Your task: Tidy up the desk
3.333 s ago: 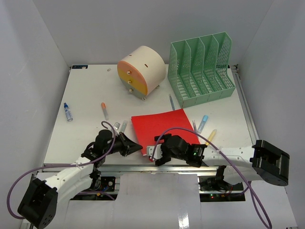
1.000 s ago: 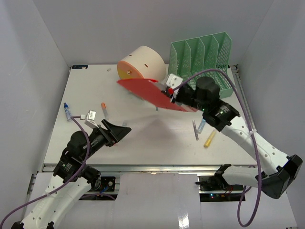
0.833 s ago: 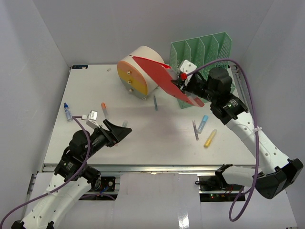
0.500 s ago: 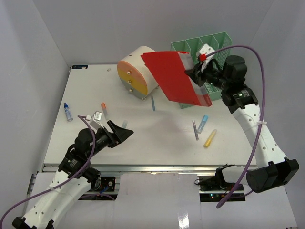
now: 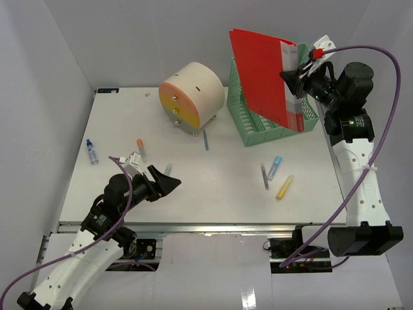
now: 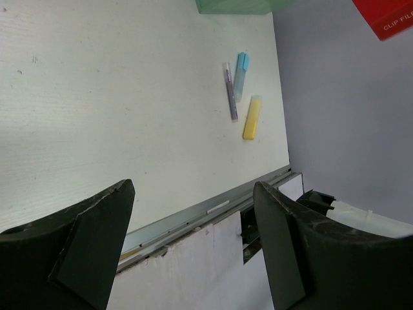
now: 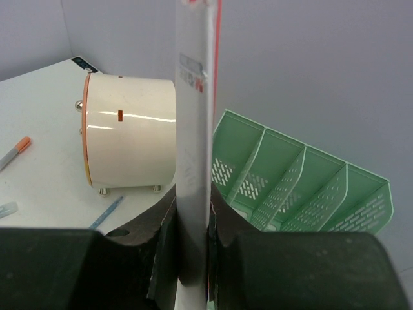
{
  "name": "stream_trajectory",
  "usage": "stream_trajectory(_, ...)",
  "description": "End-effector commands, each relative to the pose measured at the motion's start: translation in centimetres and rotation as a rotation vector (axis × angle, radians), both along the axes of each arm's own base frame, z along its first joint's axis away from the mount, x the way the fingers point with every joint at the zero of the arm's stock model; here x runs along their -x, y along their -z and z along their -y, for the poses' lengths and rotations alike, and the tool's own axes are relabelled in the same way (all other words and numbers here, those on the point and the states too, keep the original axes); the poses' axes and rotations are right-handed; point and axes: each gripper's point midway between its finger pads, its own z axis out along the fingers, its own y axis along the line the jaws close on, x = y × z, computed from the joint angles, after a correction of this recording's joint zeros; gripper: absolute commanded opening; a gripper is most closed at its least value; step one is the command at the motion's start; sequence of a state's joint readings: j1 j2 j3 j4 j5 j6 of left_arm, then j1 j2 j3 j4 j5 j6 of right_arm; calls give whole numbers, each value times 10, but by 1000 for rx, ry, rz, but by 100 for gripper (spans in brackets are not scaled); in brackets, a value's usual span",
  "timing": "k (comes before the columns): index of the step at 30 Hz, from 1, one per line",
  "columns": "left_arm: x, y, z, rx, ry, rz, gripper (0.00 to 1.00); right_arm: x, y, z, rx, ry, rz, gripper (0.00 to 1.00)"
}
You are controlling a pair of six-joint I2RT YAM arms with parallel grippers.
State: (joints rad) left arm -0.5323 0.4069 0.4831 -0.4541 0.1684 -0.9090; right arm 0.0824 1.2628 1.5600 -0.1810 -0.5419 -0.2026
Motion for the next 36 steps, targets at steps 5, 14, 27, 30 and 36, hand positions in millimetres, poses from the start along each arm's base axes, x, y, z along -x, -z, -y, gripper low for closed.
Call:
stream_trajectory(5, 7, 3, -3, -27, 20, 25, 86, -14, -50, 15, -108, 66, 149, 8)
stream_trajectory(14, 10, 2, -2, -24, 39, 24, 86, -51, -39, 16, -153, 88, 113, 8)
stream_trajectory(27, 9, 12, 2, -3, 34, -23, 86, -95, 11, 9, -259, 62, 95, 8)
stream_trajectory(30, 7, 14, 5, 9, 38, -30, 86, -100, 32, 6, -263, 48, 81, 8)
stream_trajectory(36, 3, 23, 10, 15, 44, -57, 86, -102, 54, 1, -267, 12, 128, 8)
